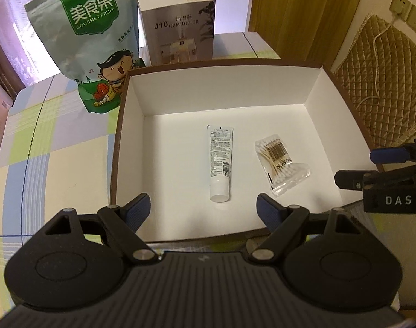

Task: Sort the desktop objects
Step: 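Withdraw both grippers from the box back toward the remaining items, then grasp the purple scrunchie with the left gripper while the right grasps the red candy packet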

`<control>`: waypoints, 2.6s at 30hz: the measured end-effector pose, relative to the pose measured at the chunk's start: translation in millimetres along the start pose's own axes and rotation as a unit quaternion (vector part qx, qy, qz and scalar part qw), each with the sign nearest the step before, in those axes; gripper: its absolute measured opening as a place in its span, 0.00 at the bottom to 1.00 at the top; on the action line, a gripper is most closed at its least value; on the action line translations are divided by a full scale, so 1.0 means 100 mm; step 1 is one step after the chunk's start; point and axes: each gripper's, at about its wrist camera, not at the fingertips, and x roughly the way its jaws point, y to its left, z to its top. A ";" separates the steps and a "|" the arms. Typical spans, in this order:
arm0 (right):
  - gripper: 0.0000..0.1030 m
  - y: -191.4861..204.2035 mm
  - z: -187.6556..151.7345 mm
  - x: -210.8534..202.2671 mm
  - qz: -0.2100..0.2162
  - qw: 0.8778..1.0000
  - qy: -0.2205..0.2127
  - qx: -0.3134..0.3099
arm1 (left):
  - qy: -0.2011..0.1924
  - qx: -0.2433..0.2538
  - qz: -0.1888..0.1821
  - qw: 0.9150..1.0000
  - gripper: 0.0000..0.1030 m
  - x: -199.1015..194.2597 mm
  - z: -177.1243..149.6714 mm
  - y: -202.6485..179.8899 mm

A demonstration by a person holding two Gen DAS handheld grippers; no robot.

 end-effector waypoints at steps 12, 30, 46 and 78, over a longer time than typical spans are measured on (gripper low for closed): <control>0.73 0.00 -0.24 -0.23 0.004 0.999 -0.033 0.010 | -0.021 -0.002 -0.004 1.000 0.80 -0.24 -0.19 -0.05; 0.73 -0.02 -0.59 -0.47 0.015 0.998 -0.061 0.030 | -0.032 -0.002 -0.010 0.999 0.81 -0.48 -0.57 -0.04; 0.73 -0.13 -1.15 -0.44 0.046 0.997 -0.058 0.037 | -0.018 -0.022 -0.015 0.999 0.80 -0.51 -1.15 0.27; 0.73 -0.34 -1.71 0.00 0.024 0.999 0.021 0.031 | 0.049 0.034 -0.075 0.995 0.80 -0.04 -1.81 0.00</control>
